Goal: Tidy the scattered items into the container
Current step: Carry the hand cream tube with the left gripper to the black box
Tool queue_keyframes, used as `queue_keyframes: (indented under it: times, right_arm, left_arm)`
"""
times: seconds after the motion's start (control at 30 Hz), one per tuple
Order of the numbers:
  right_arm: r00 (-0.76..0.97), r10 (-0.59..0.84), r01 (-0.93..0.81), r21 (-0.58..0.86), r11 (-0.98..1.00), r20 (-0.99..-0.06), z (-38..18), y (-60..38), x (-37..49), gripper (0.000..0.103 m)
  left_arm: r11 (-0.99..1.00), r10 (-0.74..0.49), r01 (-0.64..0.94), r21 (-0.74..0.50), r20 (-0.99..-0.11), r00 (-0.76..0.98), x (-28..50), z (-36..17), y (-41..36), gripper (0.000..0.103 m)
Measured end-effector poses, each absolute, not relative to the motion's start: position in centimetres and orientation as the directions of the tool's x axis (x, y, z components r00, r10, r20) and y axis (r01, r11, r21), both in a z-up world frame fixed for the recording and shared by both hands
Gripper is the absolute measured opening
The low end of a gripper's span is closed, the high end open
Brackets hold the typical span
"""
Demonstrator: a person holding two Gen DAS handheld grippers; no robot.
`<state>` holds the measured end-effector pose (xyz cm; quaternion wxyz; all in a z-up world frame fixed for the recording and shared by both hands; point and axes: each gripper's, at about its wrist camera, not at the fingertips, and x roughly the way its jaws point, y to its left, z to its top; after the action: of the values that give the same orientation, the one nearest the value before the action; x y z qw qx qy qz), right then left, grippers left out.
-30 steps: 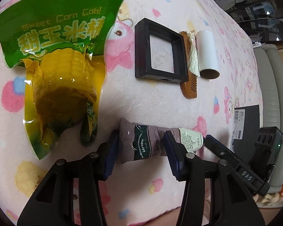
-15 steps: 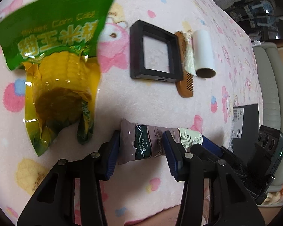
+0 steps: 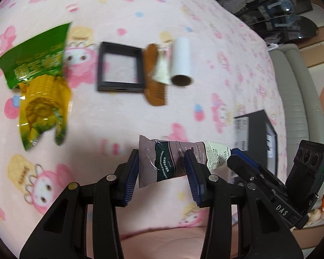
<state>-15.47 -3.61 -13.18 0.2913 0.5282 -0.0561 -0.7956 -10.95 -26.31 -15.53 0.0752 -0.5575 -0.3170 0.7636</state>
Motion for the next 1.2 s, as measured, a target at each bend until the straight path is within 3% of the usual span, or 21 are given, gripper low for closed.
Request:
queue_keyframes:
  times: [0.3, 0.53, 0.87, 1.2]
  right_arm:
    - [-0.417, -0.491, 0.404, 0.328, -0.854, -0.765, -7.0, 4.4, -14.6, 0.043]
    - [-0.516, -0.412, 0.31, 0.285, -0.907, -0.751, -5.0, 14.1, -15.8, 0.043]
    - [-0.532, -0.284, 0.204, 0.205, -0.957, -0.798, -7.3, 23.5, -21.0, 0.043]
    - [-0.519, -0.226, 0.157, 0.168, -0.973, -0.824, -12.7, 24.6, -25.7, 0.043]
  left_arm:
    - [-0.803, 0.51, 0.094, -0.589, -0.76, -0.404, -11.8, -9.3, -18.0, 0.041]
    - [-0.775, 0.593, 0.01, -0.632, -0.733, -0.334, -16.2, -8.7, -8.9, 0.041]
    - [-0.81, 0.565, 0.005, -0.586, -0.783, -0.259, -23.2, -10.3, 1.7, 0.041]
    - [-0.903, 0.409, 0.019, -0.43, -0.869, -0.278, -27.6, -12.9, 7.0, 0.044]
